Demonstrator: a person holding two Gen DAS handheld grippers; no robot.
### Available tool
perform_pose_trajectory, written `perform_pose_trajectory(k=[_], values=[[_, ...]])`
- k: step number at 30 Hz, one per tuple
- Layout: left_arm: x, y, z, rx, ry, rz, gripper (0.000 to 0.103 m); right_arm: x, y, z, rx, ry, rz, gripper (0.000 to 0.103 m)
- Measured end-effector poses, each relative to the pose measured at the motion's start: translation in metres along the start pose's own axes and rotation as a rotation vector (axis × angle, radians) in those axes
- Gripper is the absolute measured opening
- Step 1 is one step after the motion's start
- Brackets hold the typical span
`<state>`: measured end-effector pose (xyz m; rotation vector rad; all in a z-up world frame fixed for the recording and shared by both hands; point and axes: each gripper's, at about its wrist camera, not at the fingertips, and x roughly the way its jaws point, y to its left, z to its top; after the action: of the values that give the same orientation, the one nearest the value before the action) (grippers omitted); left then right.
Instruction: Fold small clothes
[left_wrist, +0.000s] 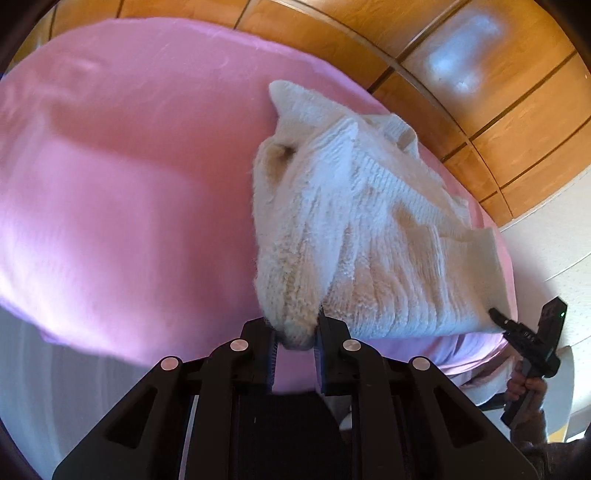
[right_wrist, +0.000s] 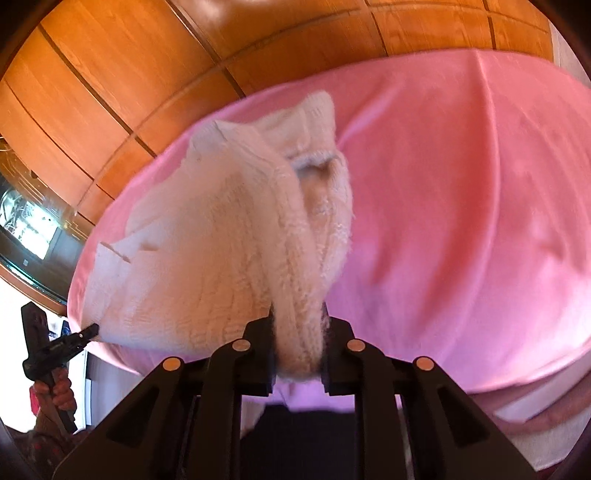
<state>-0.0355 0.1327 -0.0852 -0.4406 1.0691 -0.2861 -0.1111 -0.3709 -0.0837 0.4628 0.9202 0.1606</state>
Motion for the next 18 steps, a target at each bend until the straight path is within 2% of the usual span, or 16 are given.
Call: perform_pose_trajectory(k=[2, 4, 5, 7, 9, 12, 15, 18], values=[[-0.003, -0.003, 0.000, -0.003, -0.022, 0.038, 0.027, 0.000, 0.000, -0.001, -0.002, 0.003, -0.020, 0.023], [-0.015, -0.004, 0.010, -0.006, -0.077, 0.110, 0.041, -0.006, -0.001, 0.007, -0.005, -0.033, -0.078, 0.034], [-0.020, -0.007, 0.011, 0.002, -0.098, 0.118, 0.043, -0.010, -0.001, 0.011, -0.009, -0.056, -0.100, 0.042], [-0.035, -0.023, 0.016, 0.080, -0.160, 0.091, 0.043, -0.018, 0.009, 0.021, -0.048, -0.103, -0.108, 0.044], [-0.037, -0.049, 0.017, 0.195, -0.177, 0.042, 0.043, -0.017, 0.023, 0.027, -0.087, -0.115, -0.080, 0.044], [-0.014, -0.072, 0.017, 0.287, -0.135, 0.023, 0.043, 0.004, 0.057, 0.033, -0.171, -0.100, -0.019, 0.043], [0.026, -0.091, 0.023, 0.359, -0.094, 0.067, 0.043, 0.038, 0.091, 0.039, -0.255, -0.056, 0.007, 0.042], [0.063, -0.097, 0.035, 0.371, -0.035, 0.100, 0.043, 0.072, 0.110, 0.042, -0.314, -0.002, -0.006, 0.041]])
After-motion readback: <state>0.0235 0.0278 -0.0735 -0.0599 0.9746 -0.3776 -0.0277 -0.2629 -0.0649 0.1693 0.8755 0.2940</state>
